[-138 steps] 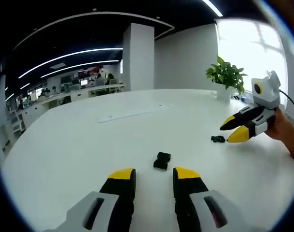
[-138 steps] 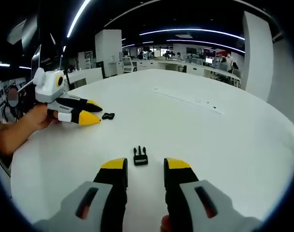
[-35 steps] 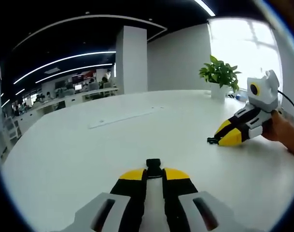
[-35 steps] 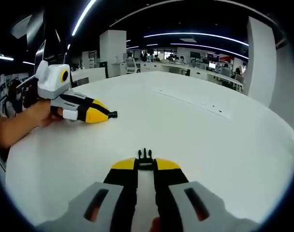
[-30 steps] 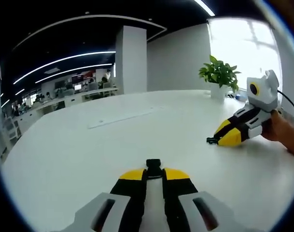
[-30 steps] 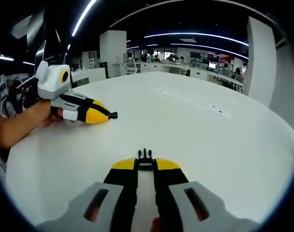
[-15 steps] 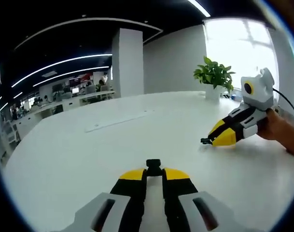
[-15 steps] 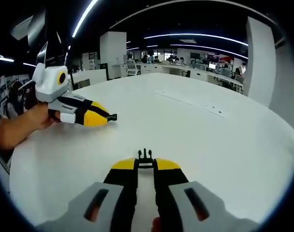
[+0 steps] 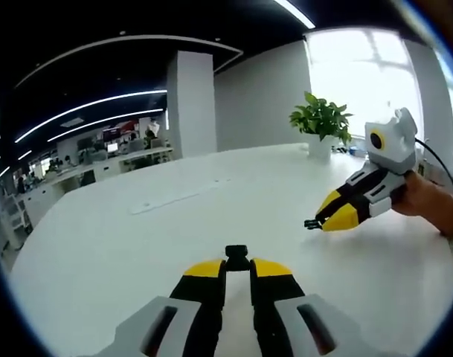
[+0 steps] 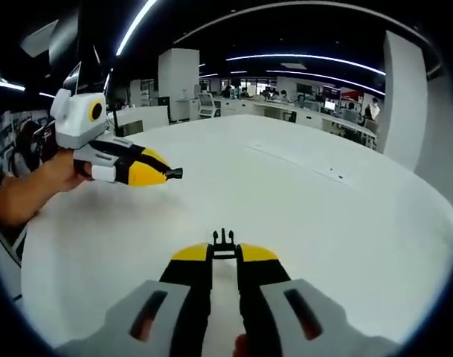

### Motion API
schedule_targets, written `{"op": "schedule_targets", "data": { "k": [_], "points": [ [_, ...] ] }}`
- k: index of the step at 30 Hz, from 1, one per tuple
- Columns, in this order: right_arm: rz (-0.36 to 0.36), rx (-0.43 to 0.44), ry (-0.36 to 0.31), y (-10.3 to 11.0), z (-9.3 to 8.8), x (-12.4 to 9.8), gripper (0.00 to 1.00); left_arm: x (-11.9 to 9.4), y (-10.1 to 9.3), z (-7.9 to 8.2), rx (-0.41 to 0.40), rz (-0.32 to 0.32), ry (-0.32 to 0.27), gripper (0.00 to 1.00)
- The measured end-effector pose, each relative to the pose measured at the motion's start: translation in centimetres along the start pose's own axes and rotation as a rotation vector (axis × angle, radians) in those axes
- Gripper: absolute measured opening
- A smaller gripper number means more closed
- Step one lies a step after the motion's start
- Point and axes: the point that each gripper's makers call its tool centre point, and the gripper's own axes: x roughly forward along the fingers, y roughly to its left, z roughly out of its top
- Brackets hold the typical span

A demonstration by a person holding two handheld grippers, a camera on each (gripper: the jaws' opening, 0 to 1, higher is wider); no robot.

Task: Snap the two parts of the plastic buckle together until the buckle closes and remains connected.

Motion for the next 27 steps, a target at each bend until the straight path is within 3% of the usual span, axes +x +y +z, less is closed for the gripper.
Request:
{"op": "schedule_targets", "data": {
  "k": [8, 16, 27],
  "points": [
    [0.019, -0.009, 0.005, 1.5, -0.5, -0.8, 0.13, -1.4, -1.4, -0.6, 0.015, -0.023, 0.0, 0.12],
    [0.052, -0.001, 0.007, 3.1, -1.1, -2.0, 0.13, -3.1, -3.4, -1.4, 0.004, -0.124, 0.006, 0.12],
    [0.068, 0.025, 0.019, 4.2, -2.6, -3.0, 0.13, -5.1, -4.4, -2.3, 0.05, -0.164, 0.013, 0.12]
  ]
}}
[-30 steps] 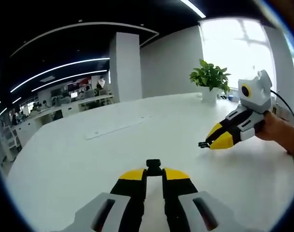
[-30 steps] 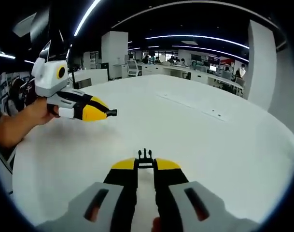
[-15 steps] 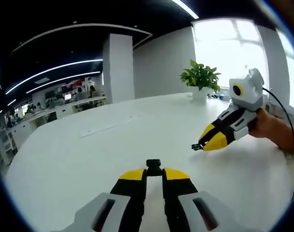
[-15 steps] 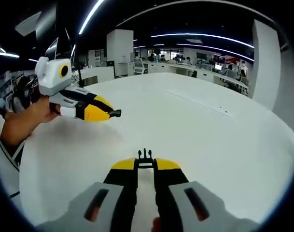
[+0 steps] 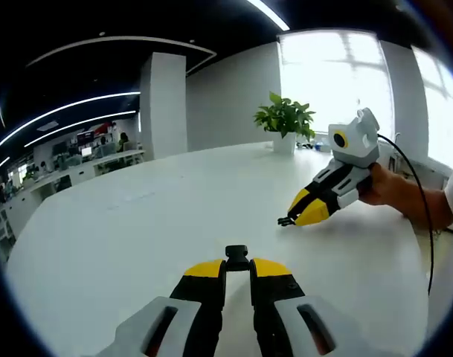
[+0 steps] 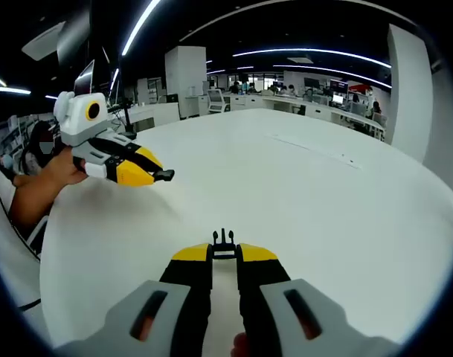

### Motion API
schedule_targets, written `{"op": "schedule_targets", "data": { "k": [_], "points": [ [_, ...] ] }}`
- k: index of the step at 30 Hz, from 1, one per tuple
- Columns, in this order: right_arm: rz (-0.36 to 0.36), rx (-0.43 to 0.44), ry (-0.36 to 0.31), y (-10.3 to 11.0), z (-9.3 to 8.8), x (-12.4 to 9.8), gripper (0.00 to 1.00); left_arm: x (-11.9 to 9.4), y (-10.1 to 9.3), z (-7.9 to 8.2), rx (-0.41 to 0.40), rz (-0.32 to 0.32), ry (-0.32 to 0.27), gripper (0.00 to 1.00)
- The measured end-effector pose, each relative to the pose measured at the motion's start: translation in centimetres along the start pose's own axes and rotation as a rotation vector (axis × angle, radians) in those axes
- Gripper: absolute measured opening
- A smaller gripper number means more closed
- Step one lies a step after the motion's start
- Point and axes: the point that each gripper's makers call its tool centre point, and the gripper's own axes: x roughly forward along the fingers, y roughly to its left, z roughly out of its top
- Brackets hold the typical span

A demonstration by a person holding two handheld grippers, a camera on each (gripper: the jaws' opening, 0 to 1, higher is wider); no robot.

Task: Snap the two parts of the plastic buckle together until the buckle closes and remains connected.

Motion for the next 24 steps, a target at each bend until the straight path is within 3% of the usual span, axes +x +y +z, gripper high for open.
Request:
{"op": "schedule_targets", "data": {
  "k": [13, 21, 24],
  "points": [
    [0.037, 0.008, 0.025, 1.5, -1.7, -1.3, 0.13, -1.2, -1.9, -1.2, 0.014, -0.063, 0.011, 0.12],
    [0.067, 0.012, 0.022, 2.8, -2.2, -2.4, 0.13, -1.8, -3.1, -2.8, 0.036, -0.109, 0.008, 0.12],
    [0.077, 0.011, 0.023, 3.1, -2.4, -2.6, 0.13, -2.1, -3.7, -2.8, -0.006, -0.152, 0.003, 0.12]
  ]
}}
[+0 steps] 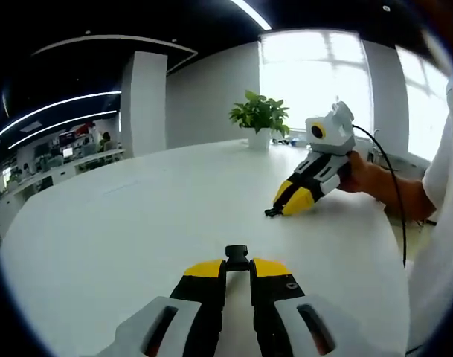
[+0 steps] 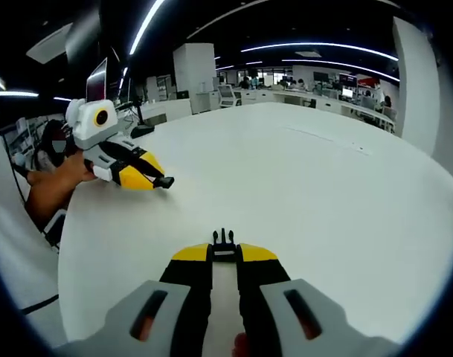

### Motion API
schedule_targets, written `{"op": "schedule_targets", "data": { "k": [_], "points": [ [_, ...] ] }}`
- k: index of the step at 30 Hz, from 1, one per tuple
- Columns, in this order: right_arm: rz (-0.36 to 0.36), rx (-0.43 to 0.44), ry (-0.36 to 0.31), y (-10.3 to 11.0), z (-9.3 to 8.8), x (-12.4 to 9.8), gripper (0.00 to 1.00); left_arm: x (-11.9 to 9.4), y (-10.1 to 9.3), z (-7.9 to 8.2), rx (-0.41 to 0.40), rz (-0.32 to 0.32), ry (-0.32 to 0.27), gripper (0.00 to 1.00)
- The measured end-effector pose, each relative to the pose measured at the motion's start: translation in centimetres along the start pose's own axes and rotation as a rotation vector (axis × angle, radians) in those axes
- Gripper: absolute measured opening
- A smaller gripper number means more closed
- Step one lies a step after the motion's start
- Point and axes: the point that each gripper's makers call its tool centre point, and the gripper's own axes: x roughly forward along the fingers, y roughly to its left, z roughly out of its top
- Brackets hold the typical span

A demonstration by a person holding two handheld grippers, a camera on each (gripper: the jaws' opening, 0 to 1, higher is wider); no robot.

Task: Snap the two parts of the plastic buckle together until the buckle closes and remains connected.

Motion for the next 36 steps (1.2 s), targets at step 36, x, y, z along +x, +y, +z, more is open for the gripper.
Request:
{"op": "schedule_targets", "data": {
  "k": [36],
  "points": [
    [0.264, -0.157, -0.03, 6.2, -0.7, -1.5, 0.13, -1.6, -5.5, -2.2, 0.152, -0.266, 0.024, 0.12]
  ]
}}
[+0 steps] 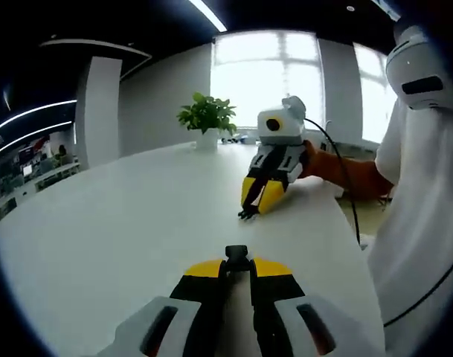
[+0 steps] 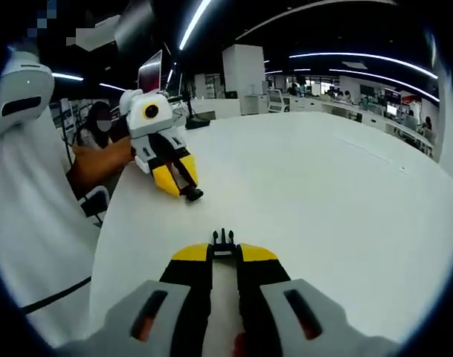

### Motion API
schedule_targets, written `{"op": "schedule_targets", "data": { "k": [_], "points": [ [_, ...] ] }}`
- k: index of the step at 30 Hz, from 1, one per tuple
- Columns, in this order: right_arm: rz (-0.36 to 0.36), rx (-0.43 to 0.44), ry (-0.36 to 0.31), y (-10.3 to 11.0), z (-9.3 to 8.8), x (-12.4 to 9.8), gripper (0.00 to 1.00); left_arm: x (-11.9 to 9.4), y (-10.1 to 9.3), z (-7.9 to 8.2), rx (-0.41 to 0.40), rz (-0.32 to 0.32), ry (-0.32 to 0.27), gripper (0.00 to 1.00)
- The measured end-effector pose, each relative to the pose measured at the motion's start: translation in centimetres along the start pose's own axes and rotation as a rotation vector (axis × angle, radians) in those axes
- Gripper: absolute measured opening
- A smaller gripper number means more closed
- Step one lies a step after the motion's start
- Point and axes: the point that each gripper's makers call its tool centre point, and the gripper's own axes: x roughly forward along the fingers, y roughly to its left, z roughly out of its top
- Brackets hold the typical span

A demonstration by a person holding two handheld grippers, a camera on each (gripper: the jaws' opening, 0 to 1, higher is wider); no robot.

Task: Snap the two parts of the plastic buckle together until the buckle closes and remains connected.

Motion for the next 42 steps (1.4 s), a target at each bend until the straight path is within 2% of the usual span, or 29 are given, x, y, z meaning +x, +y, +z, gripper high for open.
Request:
{"op": "schedule_targets", "data": {
  "k": [6, 10, 18, 31, 42],
  "points": [
    [0.061, -0.038, -0.007, 1.2, 0.1, 0.2, 0.13, 0.1, -0.6, -0.2, 0.021, -0.043, 0.008, 0.12],
    [0.09, -0.055, -0.014, 1.7, 0.1, 0.4, 0.13, 0.2, -1.4, -0.3, 0.035, -0.096, 0.007, 0.12],
    [0.156, -0.092, -0.028, 2.8, 0.0, 0.7, 0.13, 0.3, -1.7, -0.7, 0.056, -0.146, 0.029, 0.12],
    [0.199, -0.174, -0.021, 3.4, -0.4, 0.9, 0.13, 0.9, -2.1, -0.7, 0.088, -0.214, 0.035, 0.12],
    [0.206, -0.18, -0.032, 3.3, -0.6, 1.0, 0.15, 1.0, -2.6, -0.4, 0.095, -0.25, 0.032, 0.12]
  ]
}}
